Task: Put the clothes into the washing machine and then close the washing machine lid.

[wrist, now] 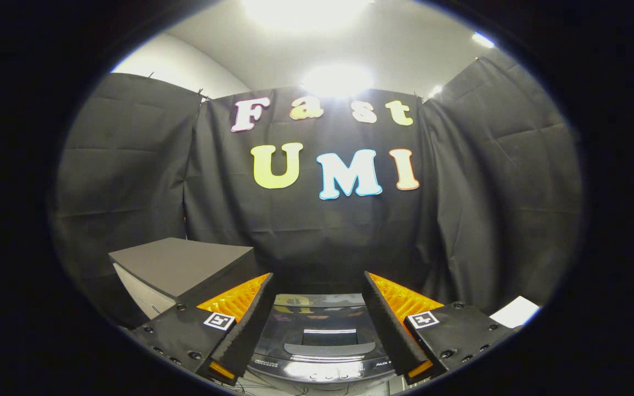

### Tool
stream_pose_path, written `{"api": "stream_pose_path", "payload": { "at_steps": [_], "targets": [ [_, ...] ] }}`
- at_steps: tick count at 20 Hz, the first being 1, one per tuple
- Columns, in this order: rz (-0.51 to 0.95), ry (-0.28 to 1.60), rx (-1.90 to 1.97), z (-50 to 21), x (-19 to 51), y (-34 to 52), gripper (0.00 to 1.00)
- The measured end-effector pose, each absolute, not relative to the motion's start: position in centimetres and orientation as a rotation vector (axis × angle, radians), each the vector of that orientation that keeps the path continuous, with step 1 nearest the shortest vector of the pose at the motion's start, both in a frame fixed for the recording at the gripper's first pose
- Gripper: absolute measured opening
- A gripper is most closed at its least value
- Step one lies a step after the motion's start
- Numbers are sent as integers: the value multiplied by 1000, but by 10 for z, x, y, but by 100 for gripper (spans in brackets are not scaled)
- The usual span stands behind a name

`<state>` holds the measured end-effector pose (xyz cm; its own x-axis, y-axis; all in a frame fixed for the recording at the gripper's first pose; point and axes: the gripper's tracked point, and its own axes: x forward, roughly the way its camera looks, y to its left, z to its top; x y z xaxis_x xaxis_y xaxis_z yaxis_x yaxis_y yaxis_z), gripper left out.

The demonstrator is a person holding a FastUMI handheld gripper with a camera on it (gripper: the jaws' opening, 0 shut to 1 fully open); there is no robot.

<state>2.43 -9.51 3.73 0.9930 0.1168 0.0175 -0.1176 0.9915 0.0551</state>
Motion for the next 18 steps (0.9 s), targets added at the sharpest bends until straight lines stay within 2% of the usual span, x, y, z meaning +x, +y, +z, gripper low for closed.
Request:
{"api": "stream_pose_path", "payload": {
  "at_steps": [8,18],
  "targets": [
    [88,-46,14,42,-33,-87,98],
    [96,-50,3,39,-44,-66,98]
  ]
}}
